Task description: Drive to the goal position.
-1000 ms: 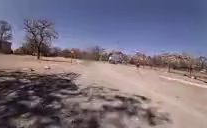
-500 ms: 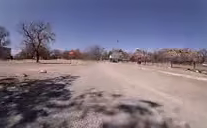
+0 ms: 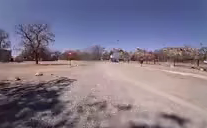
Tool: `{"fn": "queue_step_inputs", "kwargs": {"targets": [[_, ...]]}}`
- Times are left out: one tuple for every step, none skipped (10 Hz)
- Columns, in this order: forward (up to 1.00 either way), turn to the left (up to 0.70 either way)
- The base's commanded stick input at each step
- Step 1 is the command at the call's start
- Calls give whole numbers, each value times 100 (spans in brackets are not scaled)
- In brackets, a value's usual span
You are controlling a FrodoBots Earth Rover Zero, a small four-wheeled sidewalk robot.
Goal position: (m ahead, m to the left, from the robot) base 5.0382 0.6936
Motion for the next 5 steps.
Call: {"fn": "queue_step_inputs", "kwargs": {"targets": [[100, 0], [100, 0], [100, 0], [100, 0], [100, 11]]}}
